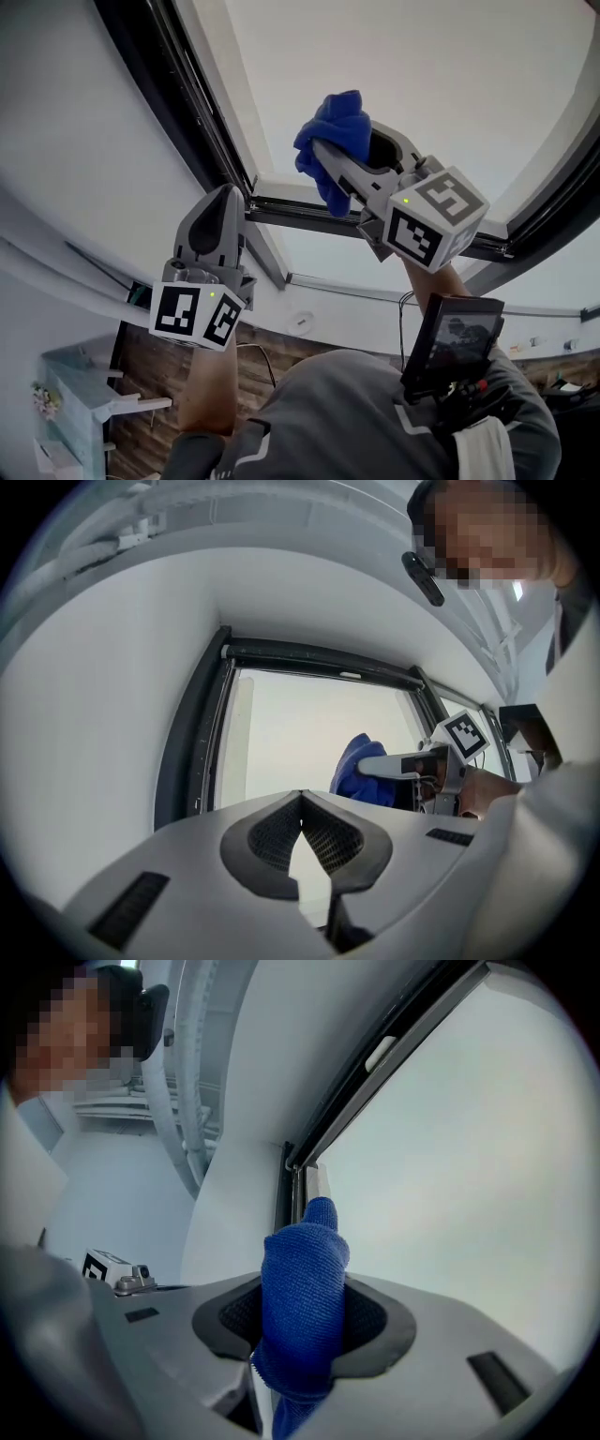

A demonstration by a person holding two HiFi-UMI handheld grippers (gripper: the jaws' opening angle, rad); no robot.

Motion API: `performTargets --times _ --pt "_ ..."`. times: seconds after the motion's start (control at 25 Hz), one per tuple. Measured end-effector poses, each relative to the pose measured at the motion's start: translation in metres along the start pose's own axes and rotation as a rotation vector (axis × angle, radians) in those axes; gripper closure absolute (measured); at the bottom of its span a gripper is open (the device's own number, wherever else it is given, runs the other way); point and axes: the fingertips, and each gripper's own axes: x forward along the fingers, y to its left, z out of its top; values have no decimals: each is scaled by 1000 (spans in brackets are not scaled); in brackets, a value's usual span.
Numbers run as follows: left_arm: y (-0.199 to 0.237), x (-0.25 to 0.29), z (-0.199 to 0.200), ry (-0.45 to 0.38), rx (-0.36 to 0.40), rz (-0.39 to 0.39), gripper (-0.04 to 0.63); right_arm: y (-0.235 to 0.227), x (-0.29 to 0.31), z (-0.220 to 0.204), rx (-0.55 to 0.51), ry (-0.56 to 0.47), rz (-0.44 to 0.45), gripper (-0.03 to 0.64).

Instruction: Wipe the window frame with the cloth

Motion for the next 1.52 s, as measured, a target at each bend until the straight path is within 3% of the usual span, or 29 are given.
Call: performTargets --times 0.12,0.28,0.72,1.28,1.52 --pt "-12 -1 -24 48 10 -17 588 -5 -19 -20 -8 33 -41 443" --pt "-23 0 -48 82 -49 -41 588 -14 -41 -40 -7 65 -93 443" --pt "-63 -12 -112 173 -75 -94 588 -8 -82 -102 23 164 -135 443" --pt "-58 -7 -116 164 -99 -47 588 -12 -96 -121 23 195 -153 443" --pt "-61 -8 -115 166 -72 -58 588 -13 -97 -123 39 192 -156 443"
